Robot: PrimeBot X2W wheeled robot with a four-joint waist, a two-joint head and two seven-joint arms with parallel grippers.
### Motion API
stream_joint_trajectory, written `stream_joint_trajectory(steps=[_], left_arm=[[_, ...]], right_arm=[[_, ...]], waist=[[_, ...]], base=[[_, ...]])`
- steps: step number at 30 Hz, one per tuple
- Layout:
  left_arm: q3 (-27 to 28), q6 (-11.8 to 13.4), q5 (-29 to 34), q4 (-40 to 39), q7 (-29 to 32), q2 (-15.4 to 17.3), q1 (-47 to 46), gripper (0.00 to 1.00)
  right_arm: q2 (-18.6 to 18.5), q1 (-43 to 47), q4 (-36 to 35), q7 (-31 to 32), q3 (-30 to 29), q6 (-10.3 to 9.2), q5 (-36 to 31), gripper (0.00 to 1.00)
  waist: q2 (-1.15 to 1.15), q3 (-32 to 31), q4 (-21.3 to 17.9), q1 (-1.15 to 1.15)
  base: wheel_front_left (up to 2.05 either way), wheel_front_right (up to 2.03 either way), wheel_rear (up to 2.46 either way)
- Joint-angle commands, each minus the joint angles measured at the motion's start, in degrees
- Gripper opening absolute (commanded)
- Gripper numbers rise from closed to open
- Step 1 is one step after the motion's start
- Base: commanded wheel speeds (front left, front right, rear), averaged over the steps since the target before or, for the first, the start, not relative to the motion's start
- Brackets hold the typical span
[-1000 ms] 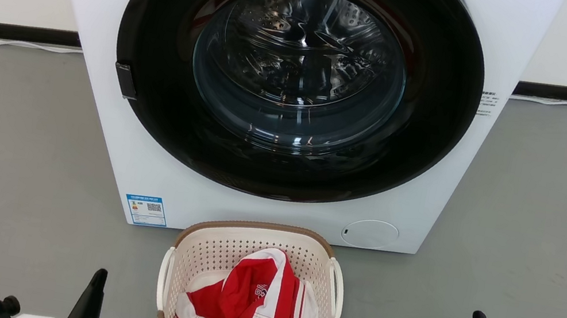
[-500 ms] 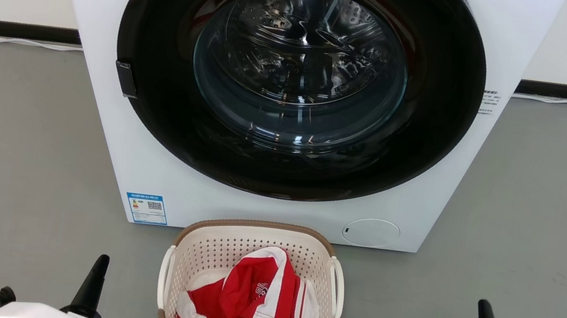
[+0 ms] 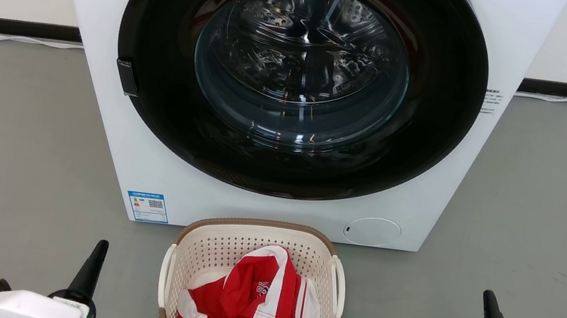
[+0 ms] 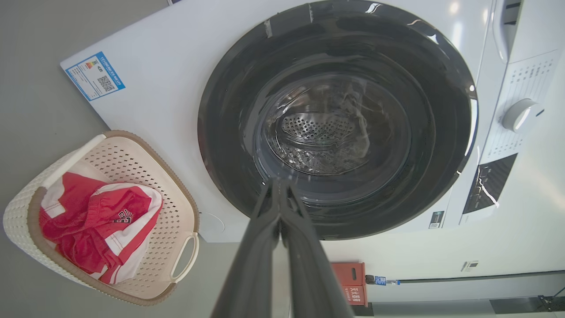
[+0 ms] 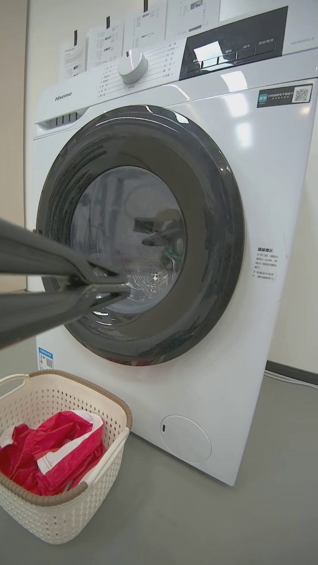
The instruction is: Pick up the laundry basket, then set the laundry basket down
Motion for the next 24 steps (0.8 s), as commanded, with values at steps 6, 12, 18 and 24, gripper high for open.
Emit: stream_joint_trajectory(steps=[6,12,18,24], left_arm=[[2.36,-1.52,-5.81,-0.60,1.38,0.38,-4.37,0.00],[3.06,-2.33,-10.52,-0.13,2.59,0.33,-5.43,0.00],[3.67,-3.03,-14.54,0.27,3.63,0.29,-6.34,0.00],[3.85,-3.12,-14.98,0.32,3.85,0.22,-6.46,0.00]], right_arm=[[-0.73,-3.70,-1.73,1.70,0.04,0.40,5.08,0.00],[-0.71,-4.35,-1.79,2.90,-0.58,0.40,9.14,0.00],[-0.69,-4.91,-1.85,3.93,-1.11,0.41,12.62,0.00],[-0.62,-4.99,-1.85,4.14,-1.27,0.41,13.00,0.00]], waist=[[0.00,0.13,0.06,0.00],[0.00,0.25,0.12,0.00],[0.00,0.36,0.17,0.00],[0.00,0.38,0.18,0.00]], base=[[0.00,0.00,0.00],[0.00,0.00,0.00],[0.00,0.00,0.00],[0.00,0.00,0.00]])
